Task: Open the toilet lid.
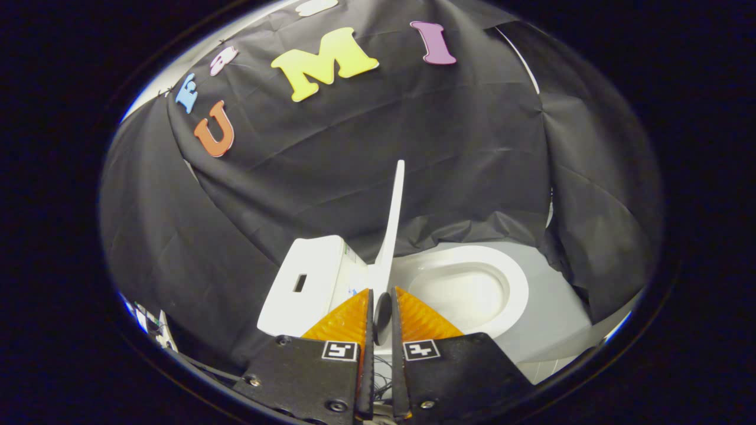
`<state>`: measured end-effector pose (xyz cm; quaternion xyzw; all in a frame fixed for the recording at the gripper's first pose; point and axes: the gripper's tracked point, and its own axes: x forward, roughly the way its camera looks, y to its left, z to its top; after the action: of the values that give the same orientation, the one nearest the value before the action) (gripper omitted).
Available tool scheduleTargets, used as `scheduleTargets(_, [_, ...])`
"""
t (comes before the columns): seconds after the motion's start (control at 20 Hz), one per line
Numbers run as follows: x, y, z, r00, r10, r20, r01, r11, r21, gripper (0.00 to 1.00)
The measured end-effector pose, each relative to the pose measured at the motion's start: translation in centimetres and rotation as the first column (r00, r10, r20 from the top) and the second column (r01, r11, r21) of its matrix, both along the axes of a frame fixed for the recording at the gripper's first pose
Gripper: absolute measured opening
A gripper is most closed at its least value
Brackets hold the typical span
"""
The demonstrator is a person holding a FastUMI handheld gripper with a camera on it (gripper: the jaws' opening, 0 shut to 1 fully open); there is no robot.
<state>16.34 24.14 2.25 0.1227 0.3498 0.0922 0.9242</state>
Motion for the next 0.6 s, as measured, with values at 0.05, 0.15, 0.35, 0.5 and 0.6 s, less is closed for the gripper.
scheduleTargets(0.05, [-0.1,0.6,0.1,1.0,0.008,0.001,-0.008,1.0,0.004,0.16])
scheduleTargets(0.15, [-0.3,1.8,0.4,1.0,0.021,0.006,-0.021,1.0,-0.003,0.17])
scheduleTargets(0.35, [-0.4,4.1,0.7,0.999,0.05,0.019,-0.049,0.998,-0.03,0.17])
scheduleTargets(0.5, [-0.5,5.6,0.8,0.997,0.072,0.021,-0.07,0.996,-0.054,0.17])
scheduleTargets(0.6, [-0.6,6.8,1.0,0.996,0.087,0.025,-0.085,0.995,-0.059,0.17])
